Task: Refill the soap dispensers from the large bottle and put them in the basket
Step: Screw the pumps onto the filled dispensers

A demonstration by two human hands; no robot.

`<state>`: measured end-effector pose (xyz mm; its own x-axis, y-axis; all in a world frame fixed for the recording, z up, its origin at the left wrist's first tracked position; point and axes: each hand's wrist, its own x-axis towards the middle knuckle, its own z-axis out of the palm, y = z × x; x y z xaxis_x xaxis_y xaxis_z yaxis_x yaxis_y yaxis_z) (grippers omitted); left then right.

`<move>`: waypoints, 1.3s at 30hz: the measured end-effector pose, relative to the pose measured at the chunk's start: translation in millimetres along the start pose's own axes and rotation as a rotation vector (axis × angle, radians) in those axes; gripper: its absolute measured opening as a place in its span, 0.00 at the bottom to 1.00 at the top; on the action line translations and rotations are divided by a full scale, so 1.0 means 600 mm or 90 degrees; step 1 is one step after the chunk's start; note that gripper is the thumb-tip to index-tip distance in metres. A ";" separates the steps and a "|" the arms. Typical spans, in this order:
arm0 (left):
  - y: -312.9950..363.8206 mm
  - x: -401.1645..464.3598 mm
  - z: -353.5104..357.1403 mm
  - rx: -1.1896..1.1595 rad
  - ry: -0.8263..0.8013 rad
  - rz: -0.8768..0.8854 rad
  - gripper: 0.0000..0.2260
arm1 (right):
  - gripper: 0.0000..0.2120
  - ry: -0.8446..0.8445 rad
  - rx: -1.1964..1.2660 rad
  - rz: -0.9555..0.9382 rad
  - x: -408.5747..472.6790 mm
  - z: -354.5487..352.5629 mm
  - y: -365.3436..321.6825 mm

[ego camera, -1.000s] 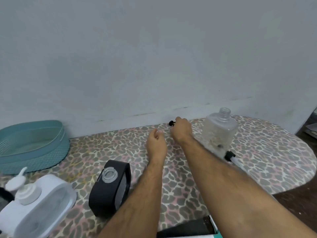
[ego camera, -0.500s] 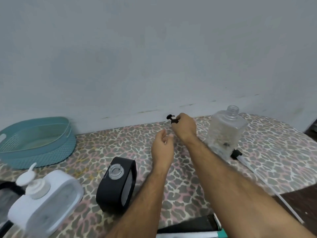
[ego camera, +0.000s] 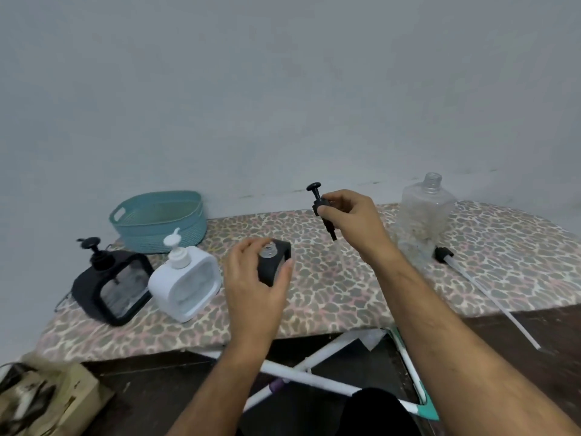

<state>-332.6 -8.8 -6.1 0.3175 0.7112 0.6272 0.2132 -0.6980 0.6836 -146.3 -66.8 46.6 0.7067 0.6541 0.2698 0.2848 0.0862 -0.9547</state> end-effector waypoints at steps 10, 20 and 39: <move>-0.049 0.011 -0.018 0.012 -0.151 -0.219 0.24 | 0.07 0.003 0.065 -0.037 -0.053 0.049 -0.053; -0.122 0.049 -0.033 -0.178 -0.386 -0.178 0.24 | 0.12 0.089 0.109 -0.114 -0.046 0.084 -0.081; -0.162 0.023 0.000 -0.367 -0.317 -0.224 0.24 | 0.12 -0.040 0.028 -0.051 -0.060 0.137 0.042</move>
<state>-348.8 68.7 -64.1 0.7201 0.6655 0.1964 -0.0865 -0.1947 0.9770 -217.8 -26.4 2.4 0.6405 0.6892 0.3388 0.3095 0.1721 -0.9352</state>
